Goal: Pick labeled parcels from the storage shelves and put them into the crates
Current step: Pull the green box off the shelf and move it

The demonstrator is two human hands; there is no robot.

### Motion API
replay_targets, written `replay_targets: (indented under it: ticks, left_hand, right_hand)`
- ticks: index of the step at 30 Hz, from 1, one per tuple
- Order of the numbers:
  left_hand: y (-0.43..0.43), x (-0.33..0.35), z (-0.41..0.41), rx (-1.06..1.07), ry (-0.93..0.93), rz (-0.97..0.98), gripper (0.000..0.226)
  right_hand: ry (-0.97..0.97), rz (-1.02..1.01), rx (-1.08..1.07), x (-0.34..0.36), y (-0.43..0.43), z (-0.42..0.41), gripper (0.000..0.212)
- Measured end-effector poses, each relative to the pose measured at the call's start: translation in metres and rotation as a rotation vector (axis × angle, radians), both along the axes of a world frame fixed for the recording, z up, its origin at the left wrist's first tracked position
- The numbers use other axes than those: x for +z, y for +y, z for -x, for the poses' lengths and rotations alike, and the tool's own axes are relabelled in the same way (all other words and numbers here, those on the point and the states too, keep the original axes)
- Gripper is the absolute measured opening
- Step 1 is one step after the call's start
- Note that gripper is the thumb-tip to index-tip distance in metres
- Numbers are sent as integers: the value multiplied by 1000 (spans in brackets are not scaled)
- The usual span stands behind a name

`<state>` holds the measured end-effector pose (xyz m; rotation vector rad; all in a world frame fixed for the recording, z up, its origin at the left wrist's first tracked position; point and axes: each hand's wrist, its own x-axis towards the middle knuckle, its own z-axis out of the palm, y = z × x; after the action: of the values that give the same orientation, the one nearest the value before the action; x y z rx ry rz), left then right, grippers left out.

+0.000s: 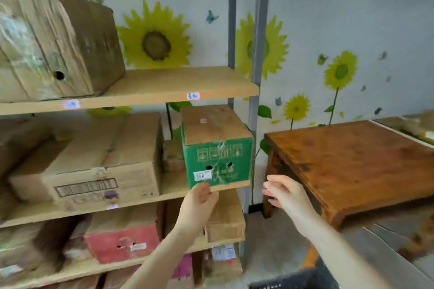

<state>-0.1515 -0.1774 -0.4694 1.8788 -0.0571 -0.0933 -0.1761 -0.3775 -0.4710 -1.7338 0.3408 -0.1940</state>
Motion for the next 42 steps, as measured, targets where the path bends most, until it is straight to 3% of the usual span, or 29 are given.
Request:
replay_targets:
  ticks: [7, 16, 24, 31, 36, 42]
  left_hand:
    - [76, 28, -40, 25, -115, 1, 44]
    - [71, 35, -102, 49, -118, -23, 36]
    - [41, 26, -173, 164, -1, -39, 44]
    - [24, -1, -207, 251, 210, 60, 58]
    - [22, -3, -202, 250, 160, 67, 35]
    - [34, -7, -160, 208, 134, 116, 21]
  right_hand:
    - [-69, 37, 63, 32, 76, -50, 31]
    - [-54, 157, -31, 34, 59, -116, 36]
    - [-126, 327, -231, 24, 27, -200, 43]
    - [-139, 458, -329, 5, 7, -218, 30]
    - [-29, 285, -207, 3, 11, -207, 44]
    - [-32, 257, -278, 0, 17, -164, 40]
